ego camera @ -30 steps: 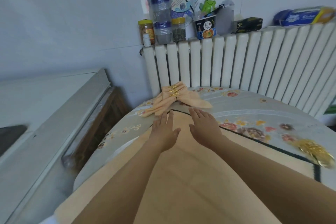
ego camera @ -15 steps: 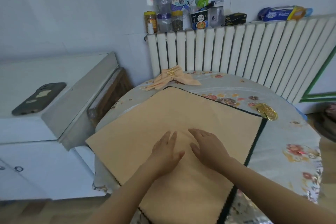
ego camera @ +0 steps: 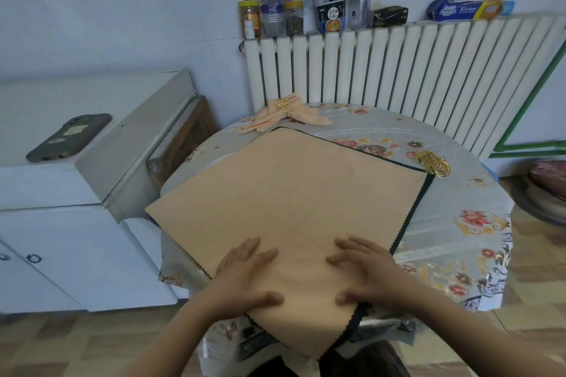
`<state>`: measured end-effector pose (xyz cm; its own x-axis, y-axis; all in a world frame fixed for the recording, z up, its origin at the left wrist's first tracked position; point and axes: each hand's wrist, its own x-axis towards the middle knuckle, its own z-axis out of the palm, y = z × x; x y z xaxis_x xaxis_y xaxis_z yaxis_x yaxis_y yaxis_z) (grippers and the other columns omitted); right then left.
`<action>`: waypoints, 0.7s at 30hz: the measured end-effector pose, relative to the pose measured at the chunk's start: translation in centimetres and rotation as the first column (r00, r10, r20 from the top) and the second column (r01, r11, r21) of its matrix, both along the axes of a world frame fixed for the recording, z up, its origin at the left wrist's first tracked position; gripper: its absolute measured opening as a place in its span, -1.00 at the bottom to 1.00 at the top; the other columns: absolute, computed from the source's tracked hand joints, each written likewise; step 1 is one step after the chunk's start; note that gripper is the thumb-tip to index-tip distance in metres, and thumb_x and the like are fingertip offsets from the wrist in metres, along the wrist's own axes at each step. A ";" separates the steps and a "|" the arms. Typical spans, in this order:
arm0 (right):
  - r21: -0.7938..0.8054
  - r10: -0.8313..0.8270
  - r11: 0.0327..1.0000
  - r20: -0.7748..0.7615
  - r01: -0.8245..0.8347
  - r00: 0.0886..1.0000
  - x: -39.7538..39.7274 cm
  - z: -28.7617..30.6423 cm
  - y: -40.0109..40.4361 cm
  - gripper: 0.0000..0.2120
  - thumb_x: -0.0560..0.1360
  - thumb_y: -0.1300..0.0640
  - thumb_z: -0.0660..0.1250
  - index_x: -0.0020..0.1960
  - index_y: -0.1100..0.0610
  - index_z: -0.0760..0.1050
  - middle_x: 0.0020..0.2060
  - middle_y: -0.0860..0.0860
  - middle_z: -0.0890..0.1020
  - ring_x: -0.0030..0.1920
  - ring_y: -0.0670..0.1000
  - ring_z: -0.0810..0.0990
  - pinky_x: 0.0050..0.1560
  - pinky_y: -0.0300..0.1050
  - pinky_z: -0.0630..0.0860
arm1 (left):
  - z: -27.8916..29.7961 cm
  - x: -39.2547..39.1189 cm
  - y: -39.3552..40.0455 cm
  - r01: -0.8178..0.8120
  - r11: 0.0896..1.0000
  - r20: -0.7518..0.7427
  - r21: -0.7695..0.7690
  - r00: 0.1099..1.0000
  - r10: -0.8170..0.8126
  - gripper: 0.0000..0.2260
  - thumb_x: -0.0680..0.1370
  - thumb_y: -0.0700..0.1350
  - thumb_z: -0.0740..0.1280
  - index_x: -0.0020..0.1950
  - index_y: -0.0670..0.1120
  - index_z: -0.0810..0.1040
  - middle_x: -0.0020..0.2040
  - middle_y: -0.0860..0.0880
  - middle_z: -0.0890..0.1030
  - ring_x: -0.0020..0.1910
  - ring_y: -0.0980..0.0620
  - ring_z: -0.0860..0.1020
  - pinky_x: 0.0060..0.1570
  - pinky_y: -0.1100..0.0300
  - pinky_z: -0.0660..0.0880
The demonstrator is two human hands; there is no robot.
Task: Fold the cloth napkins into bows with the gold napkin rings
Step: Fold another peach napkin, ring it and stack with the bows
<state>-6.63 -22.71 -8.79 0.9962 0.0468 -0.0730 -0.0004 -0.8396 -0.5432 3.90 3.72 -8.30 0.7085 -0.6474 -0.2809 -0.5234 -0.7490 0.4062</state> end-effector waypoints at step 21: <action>-0.338 0.072 0.937 -0.071 -0.092 0.995 2.4 2.3 2.5 -0.89 0.54 0.03 0.25 -0.02 0.05 0.51 0.05 -0.08 0.43 0.14 -0.03 0.33 0.10 -0.13 0.39 | 1.0 -1.3 -0.6 -0.041 0.988 -0.058 -0.148 0.998 0.033 -0.43 0.39 0.23 0.42 0.36 0.26 0.33 0.53 0.14 0.07 0.52 0.11 -0.05 0.48 0.03 -0.05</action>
<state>-4.24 -20.23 -6.44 0.9838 0.0905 -0.1549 0.0540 -0.9727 -0.2257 2.65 3.13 -7.28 0.7188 -0.6586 -0.2226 -0.4704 -0.6966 0.5417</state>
